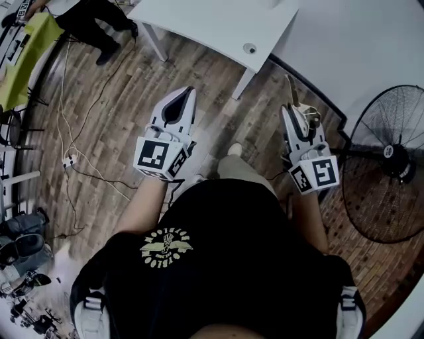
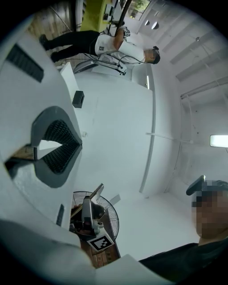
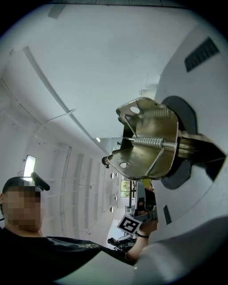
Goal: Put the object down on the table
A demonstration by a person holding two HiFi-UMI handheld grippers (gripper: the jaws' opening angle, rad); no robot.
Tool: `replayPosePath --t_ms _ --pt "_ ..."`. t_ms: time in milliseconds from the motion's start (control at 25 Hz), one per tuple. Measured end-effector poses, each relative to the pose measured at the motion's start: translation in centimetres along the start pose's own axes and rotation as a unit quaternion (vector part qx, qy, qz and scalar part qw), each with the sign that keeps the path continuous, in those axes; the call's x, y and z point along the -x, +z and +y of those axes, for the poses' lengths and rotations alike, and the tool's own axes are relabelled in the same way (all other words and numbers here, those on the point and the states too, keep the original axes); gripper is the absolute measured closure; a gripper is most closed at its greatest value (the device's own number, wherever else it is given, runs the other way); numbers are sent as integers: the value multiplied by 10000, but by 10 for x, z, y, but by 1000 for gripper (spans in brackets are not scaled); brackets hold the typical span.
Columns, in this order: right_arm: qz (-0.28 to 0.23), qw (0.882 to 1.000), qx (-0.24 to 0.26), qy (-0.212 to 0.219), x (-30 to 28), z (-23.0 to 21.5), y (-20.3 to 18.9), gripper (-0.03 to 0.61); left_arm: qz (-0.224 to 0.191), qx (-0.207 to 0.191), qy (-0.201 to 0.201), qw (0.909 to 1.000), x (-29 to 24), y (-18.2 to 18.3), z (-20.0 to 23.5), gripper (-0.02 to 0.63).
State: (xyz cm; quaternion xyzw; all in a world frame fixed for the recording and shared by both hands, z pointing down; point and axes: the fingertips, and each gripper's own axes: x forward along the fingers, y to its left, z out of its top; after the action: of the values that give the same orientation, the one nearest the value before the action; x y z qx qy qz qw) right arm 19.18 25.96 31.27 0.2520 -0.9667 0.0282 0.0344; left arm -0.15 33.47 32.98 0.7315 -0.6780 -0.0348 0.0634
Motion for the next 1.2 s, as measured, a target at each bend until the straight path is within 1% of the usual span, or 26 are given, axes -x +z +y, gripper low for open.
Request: replayPosePath --t_ms 200,320,440,800,1000,1200 --pt "6 9999 -18 133 -11 -24 1 491 7 -51 103 9999 -27 3 1 606" --pt "-26 9998 -11 197 -18 -39 8 491 18 -74 112 9999 -43 8 -5 606" --pt "-67 9996 38 276 -23 -54 15 491 -54 -70 166 9998 -57 14 -7 606" --pt "-105 9991 -2 422 -33 -121 17 491 -185 -46 438 9989 -114 24 -15 606" --pt "-134 9982 -86 573 -47 -143 16 491 -91 -88 562 9983 -131 19 -19 606" --pt "-143 9971 -153 732 -63 -153 13 491 10 -115 745 9972 -136 15 -10 606"
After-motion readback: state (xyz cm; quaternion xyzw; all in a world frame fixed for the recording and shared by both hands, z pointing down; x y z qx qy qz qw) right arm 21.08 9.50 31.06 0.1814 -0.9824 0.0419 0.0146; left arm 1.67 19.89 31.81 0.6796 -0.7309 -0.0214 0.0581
